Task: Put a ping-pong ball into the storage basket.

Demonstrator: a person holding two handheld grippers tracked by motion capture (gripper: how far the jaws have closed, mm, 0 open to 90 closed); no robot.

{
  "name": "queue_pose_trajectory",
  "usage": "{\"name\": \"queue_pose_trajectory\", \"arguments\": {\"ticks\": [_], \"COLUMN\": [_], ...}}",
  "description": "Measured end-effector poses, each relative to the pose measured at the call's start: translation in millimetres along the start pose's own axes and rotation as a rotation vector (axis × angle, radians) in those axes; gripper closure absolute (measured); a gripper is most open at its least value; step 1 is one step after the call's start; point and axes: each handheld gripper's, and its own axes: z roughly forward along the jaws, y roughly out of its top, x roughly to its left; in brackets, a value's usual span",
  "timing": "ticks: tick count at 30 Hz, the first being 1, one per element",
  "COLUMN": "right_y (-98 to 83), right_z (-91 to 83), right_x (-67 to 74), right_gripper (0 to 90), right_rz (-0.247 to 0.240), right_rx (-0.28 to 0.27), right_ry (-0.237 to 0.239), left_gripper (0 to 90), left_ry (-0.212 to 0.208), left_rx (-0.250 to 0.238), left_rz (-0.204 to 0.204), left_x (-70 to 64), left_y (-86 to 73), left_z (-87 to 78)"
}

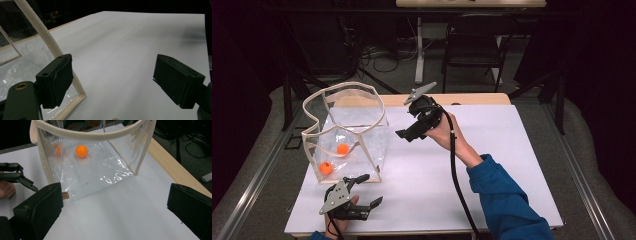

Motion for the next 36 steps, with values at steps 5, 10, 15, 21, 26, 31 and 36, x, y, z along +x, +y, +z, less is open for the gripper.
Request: {"name": "queue_pose_trajectory", "arguments": {"ticks": [5, 10, 15, 21, 26, 31, 36], "right_y": [-8.8, -16.8, -26.0, -42.3, -59.6, -74.9, -86.2], "right_z": [-4.6, -9.3, -15.8, -21.1, -23.1, -24.3, -26.5], "right_x": [1.0, 1.0, 1.0, 0.1, -1.6, -2.1, -2.0], "right_gripper": [0.0, 0.0, 0.0, 0.0, 0.0, 0.0, 0.0], "right_rz": [0.004, 0.009, 0.007, 0.013, 0.022, 0.028, 0.035], "right_rx": [0.001, -0.006, -0.001, 0.019, 0.042, 0.063, 0.072], "right_ry": [-0.012, -0.017, -0.026, -0.041, -0.059, -0.076, -0.082], "left_gripper": [16.1, 16.1, 16.1, 16.1, 16.1, 16.1, 16.1], "left_ry": [-0.001, -0.005, -0.004, 0.0, 0.0, 0.001, 0.002], "left_rx": [0.002, 0.001, 0.001, -0.002, -0.001, 0.0, 0.001], "left_rz": [-0.001, 0.001, 0.0, 0.0, 0.002, 0.0, 0.002], "left_x": [-0.2, 0.1, 0.2, 0.0, 0.0, -0.2, 0.1], "left_y": [0.1, 0.2, 0.1, 0.0, 0.1, -0.1, -0.1], "left_z": [0.3, 0.0, -0.2, 0.2, 0.4, 1.0, 0.8]}}
